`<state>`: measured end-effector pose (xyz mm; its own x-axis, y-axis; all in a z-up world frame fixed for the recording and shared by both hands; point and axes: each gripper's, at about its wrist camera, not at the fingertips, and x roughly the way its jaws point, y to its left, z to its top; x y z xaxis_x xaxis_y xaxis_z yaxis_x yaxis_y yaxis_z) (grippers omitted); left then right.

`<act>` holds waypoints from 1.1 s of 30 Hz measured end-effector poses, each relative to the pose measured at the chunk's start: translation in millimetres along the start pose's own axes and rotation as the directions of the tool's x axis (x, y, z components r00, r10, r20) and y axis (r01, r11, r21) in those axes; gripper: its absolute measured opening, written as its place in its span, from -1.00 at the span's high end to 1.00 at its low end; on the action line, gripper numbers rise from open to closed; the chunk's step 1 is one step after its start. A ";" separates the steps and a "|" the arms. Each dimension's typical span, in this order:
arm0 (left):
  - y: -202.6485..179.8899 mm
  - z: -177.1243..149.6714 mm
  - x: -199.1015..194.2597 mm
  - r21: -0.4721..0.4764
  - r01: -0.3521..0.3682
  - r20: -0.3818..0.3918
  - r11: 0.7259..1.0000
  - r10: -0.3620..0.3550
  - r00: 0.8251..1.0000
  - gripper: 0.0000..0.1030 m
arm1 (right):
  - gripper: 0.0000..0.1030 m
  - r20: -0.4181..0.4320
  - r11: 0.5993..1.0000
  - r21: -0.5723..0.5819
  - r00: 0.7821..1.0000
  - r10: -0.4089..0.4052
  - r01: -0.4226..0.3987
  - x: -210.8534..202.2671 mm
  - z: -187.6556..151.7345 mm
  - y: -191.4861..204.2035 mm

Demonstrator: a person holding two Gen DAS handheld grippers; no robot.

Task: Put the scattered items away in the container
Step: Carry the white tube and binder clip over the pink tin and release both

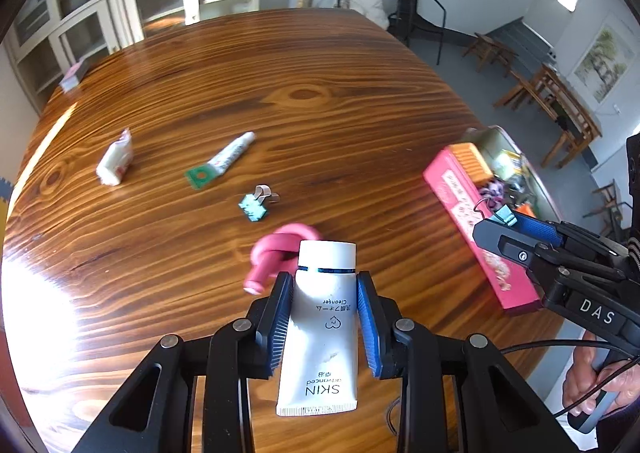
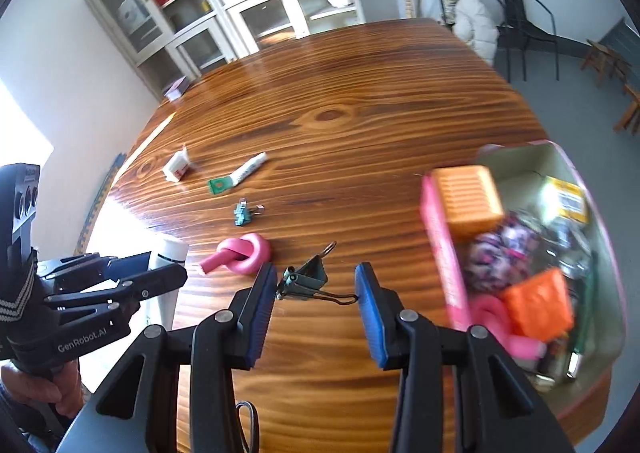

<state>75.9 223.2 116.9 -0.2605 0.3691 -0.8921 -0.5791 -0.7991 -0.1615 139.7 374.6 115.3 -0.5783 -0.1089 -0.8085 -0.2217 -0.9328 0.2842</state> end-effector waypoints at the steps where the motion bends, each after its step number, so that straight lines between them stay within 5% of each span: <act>1: -9.9 0.8 0.6 0.010 0.010 0.000 1.000 -0.010 1.000 0.35 | 0.14 0.007 1.000 0.011 1.000 -0.008 0.008 -6.3 -1.8 -7.8; 15: -143.9 31.4 14.7 0.128 0.107 0.021 0.986 -0.111 0.994 0.35 | 0.14 0.065 0.978 0.174 0.990 -0.127 0.114 -78.0 -26.4 -125.4; 27: -211.1 65.2 39.3 0.143 0.114 0.029 0.983 -0.119 0.992 0.34 | 0.14 0.083 0.975 0.193 0.988 -0.129 0.111 -102.0 -27.8 -185.6; 28: -212.8 67.4 41.5 0.137 0.114 0.020 0.984 -0.118 0.993 0.28 | 0.12 0.080 0.977 0.186 0.989 -0.124 0.108 -101.2 -26.6 -186.7; 30: -214.7 70.8 42.5 0.118 0.105 0.021 0.987 -0.109 0.994 -0.67 | 0.05 0.074 0.978 0.176 0.989 -0.127 0.112 -99.3 -25.3 -186.8; 32: -213.0 71.9 37.5 0.099 0.088 0.067 0.991 -0.095 0.993 -0.79 | -0.49 0.074 0.978 0.174 0.989 -0.124 0.110 -97.2 -25.0 -188.0; 33: -212.0 73.0 36.4 0.097 0.083 0.076 0.992 -0.091 0.993 -0.79 | -0.59 0.079 0.978 0.180 0.989 -0.122 0.106 -97.2 -25.6 -190.0</act>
<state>132.8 440.6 149.5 -0.2647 0.4749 -0.8393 -0.6712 -0.7157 -0.1933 258.1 553.6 126.7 -0.6073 0.0334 -0.7938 -0.4193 -0.8621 0.2845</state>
